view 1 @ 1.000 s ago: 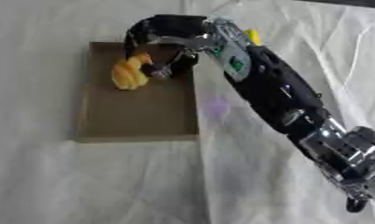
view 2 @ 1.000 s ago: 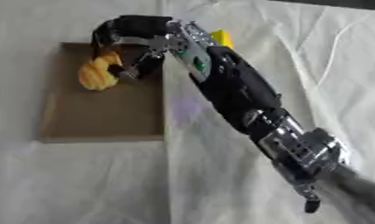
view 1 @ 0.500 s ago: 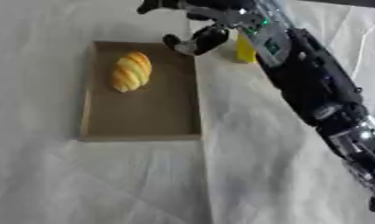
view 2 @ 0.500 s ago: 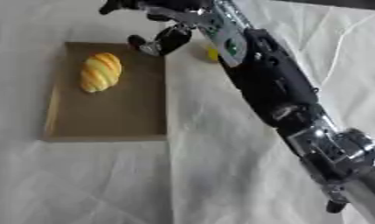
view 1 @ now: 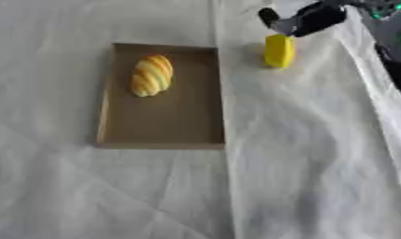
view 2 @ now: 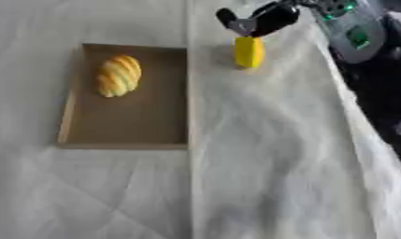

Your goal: Pick up objects on the table and place them in the box.

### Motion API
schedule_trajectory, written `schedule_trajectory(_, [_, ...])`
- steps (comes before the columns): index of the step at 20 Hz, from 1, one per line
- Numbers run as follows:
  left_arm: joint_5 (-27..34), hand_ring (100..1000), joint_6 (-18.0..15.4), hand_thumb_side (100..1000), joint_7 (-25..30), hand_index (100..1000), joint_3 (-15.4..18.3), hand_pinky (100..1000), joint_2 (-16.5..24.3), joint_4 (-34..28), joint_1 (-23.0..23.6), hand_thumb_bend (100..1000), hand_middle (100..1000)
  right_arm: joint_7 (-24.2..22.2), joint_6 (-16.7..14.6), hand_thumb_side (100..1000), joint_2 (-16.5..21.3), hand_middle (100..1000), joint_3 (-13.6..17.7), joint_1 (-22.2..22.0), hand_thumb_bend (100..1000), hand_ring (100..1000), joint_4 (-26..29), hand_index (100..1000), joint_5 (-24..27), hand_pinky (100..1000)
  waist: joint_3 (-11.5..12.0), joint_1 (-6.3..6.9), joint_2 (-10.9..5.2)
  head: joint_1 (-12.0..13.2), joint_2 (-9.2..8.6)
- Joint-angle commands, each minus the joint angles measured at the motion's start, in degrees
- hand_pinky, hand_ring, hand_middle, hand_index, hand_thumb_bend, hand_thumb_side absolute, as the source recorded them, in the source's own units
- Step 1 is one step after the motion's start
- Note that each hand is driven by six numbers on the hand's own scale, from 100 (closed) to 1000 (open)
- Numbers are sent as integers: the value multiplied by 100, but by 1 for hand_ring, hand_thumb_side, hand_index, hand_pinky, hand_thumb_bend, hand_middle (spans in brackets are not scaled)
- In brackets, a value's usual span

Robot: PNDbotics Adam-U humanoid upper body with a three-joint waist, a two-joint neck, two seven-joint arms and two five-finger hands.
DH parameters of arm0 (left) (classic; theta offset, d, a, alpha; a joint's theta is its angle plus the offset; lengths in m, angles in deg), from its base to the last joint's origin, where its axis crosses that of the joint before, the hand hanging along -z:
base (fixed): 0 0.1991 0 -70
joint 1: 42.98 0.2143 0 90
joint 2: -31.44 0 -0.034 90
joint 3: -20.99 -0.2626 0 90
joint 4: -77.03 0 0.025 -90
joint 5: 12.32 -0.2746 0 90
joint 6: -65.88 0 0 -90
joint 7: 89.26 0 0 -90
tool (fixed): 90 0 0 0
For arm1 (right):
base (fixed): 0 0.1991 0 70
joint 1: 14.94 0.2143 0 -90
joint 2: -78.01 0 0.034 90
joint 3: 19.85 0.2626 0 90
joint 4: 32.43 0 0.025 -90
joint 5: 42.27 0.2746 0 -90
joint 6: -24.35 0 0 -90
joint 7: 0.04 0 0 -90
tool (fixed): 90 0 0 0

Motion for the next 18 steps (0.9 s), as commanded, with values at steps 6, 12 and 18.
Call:
schedule_trajectory(6, [-55,949,43,573,-3,863,65,874,123,-91,-18,100,806,-18,-287,100,397,847,165,-235,100,882,-391,953,-248,951,0,77,-94,-16,-95])
schedule_trajectory(12, [-60,951,84,578,-5,863,64,874,103,-91,-18,100,807,-104,-514,127,359,840,136,-235,105,880,-712,950,-609,950,2,69,-69,-55,-117])
schedule_trajectory(18, [-61,953,105,580,17,864,54,875,84,-91,-25,100,808,-126,-643,214,266,841,61,-212,100,883,-927,966,-715,969,-6,86,-49,-62,-105])
